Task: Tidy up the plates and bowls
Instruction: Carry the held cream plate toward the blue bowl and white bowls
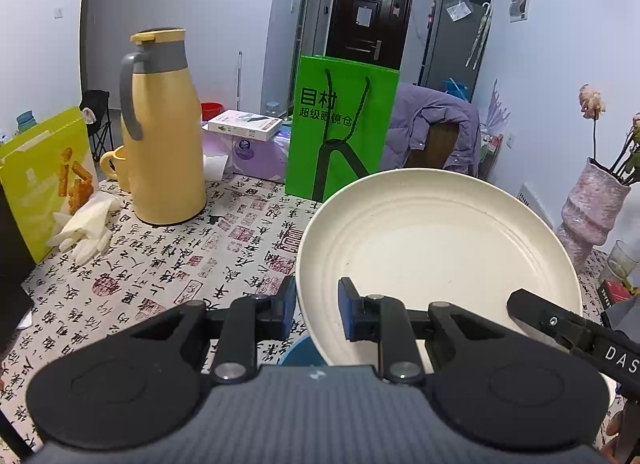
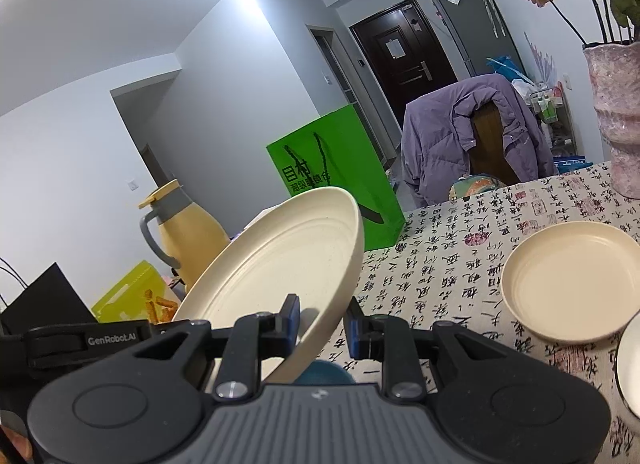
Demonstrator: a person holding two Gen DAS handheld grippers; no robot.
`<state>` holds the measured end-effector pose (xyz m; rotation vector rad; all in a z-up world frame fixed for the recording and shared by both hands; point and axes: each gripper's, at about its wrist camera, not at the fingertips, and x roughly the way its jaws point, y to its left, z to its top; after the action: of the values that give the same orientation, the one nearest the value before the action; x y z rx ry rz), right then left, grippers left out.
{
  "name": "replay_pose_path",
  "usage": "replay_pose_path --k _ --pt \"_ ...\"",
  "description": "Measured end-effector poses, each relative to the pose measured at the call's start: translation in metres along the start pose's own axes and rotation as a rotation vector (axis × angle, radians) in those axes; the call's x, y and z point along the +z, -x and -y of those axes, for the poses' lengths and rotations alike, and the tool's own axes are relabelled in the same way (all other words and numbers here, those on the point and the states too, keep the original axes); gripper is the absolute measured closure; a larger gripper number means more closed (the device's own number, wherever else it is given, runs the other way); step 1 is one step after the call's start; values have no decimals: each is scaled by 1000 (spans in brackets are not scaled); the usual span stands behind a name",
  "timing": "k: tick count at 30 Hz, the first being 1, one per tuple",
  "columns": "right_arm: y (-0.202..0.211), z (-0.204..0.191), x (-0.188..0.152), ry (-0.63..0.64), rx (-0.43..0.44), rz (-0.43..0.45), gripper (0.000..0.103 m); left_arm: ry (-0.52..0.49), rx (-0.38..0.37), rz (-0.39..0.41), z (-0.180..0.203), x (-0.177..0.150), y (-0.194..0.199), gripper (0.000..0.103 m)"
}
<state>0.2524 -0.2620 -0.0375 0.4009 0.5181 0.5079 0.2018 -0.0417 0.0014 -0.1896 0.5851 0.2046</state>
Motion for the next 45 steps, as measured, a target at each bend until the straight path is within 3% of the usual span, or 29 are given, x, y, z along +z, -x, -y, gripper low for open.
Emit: replay_pose_path --k 45 --pt "90 -48 -46 11 -17 79 80 -8 -83 83 -28 -48 114 80"
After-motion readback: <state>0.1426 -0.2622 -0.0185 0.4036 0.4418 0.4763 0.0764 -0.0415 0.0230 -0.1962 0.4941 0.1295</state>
